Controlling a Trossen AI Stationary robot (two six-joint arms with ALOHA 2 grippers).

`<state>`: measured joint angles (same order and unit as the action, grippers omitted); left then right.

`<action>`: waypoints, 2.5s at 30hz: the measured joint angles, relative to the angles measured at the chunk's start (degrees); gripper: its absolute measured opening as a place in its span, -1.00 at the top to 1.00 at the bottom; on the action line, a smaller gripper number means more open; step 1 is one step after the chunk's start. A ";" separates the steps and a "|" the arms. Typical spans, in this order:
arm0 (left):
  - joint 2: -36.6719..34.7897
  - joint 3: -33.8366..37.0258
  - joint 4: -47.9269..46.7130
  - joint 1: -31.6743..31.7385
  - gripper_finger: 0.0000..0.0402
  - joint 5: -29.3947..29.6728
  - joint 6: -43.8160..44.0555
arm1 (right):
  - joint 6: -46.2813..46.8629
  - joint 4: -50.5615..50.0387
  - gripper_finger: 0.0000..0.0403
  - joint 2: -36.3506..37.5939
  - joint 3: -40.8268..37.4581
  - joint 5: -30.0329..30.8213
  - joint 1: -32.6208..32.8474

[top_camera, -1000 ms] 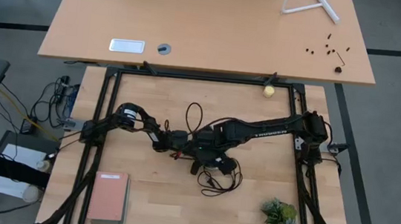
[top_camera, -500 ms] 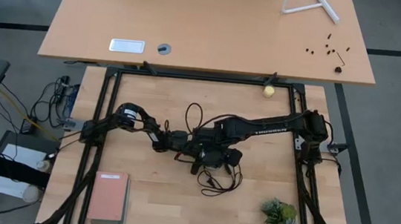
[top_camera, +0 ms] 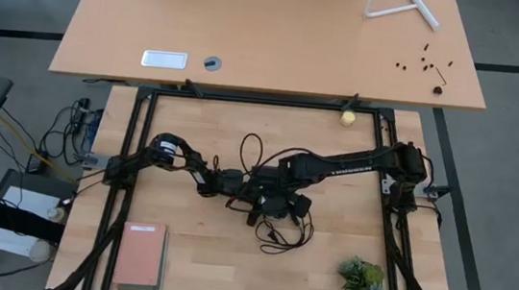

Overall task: Screw lightbulb
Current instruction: Insert the white lightbulb into the silver lamp

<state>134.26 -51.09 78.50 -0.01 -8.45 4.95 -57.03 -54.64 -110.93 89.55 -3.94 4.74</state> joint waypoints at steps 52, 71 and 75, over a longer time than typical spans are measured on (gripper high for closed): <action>0.00 0.00 0.43 0.00 0.06 -0.70 1.12 | 108.49 6.80 -0.35 0.00 -3.82 4.60 1.62; 0.00 -0.04 0.07 0.07 0.06 -1.51 2.04 | 106.96 -3.78 -0.32 0.74 -3.98 3.51 5.16; 0.00 -0.02 0.49 0.02 0.06 -1.52 1.90 | 105.18 -1.89 -0.32 0.74 -3.94 5.54 5.45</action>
<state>134.26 -51.11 78.99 0.01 -9.97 6.85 48.14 -56.53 -110.19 85.60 1.60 10.19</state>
